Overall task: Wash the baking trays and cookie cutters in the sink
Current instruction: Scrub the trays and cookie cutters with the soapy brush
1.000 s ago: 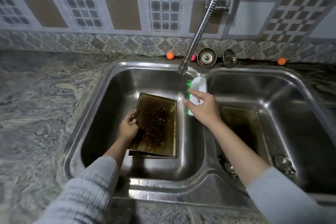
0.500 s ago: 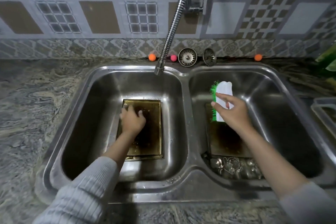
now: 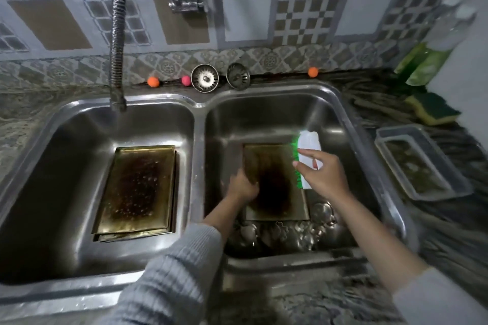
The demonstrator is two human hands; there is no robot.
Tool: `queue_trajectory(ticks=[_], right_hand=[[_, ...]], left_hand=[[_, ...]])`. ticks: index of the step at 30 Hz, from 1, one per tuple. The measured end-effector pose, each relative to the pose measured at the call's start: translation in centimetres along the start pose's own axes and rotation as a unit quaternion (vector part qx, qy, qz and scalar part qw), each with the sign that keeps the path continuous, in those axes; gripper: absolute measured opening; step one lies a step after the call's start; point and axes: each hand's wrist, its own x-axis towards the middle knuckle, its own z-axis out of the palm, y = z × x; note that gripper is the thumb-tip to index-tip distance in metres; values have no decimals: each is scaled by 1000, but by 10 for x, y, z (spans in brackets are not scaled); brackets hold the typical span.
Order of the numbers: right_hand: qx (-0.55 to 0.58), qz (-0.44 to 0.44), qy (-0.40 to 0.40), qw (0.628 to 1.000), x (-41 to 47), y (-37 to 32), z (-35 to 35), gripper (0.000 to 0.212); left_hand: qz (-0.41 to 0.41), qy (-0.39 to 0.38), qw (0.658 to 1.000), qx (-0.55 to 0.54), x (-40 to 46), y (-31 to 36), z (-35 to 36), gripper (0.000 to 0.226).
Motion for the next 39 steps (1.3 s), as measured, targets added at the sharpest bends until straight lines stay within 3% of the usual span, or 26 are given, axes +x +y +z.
queue_trajectory(ticks=[3,7,12,15,21,27,33,37,39], right_hand=[[-15,14,-20,1000,7,21,-15,32],[-11,20,-31,999,13,38,-37,32],[24,14,-38,999,21,52,-59,30],[51,12,-36,998,24,55,-63,29],[51,-6,-40,998,21,48,-61,32],[58,-65,-14,996,17,22,-50,53],[-41,-157,-76,984,35,-6,-34,65],[-37,-79,13,996,67,-25,-37,72],[-22,-99,33,994,59,-37,-20,70]], left_hand=[[-41,-12,996,84,13,-13,28,41],[-72,101,989,75,19,-12,45,28],[-53,117,991,35,18,-3,43,48],[-17,96,994,-41,8,5,35,59],[125,191,972,-50,-7,28,17,51],[171,220,948,-151,-33,46,4,55],[229,193,915,-271,-61,69,-11,63],[280,217,903,-242,-80,84,-22,62],[318,233,894,-216,-82,88,-22,63]])
